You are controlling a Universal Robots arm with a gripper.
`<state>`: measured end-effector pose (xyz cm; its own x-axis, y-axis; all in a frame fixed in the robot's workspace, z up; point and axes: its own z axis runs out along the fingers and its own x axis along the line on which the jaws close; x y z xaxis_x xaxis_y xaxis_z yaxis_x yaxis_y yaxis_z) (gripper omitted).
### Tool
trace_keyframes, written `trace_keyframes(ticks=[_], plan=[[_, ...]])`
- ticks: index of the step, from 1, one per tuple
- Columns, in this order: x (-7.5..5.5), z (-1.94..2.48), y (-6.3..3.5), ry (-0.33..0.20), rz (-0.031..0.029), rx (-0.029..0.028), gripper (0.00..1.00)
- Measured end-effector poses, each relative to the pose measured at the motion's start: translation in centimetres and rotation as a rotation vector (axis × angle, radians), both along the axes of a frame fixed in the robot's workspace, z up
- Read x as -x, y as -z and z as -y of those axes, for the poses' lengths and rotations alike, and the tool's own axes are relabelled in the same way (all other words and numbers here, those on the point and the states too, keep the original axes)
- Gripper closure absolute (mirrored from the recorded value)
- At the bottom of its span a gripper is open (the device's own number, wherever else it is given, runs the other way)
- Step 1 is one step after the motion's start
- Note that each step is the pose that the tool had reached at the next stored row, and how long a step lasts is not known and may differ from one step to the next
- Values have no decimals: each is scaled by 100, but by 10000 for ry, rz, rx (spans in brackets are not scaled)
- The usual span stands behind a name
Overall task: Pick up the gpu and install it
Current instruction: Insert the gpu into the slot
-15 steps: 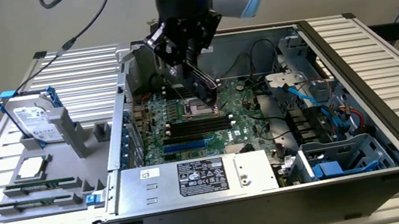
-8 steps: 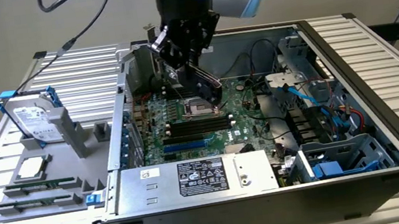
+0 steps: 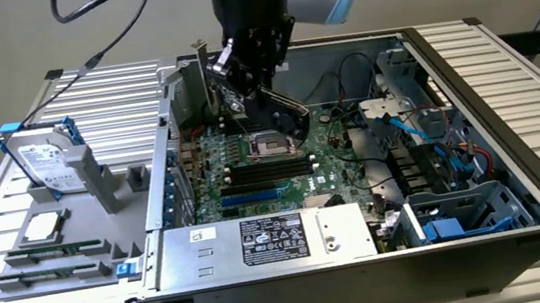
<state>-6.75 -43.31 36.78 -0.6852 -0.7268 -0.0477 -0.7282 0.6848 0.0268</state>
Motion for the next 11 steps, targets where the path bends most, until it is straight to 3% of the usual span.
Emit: trace_keyframes(ticks=[3, 6, 11], plan=[[0, 0, 7, -489, 114, 55, 73], [-1, 0, 15, -1009, 189, 99, 73], [0, 0, 33, -1916, 229, 126, 73]])
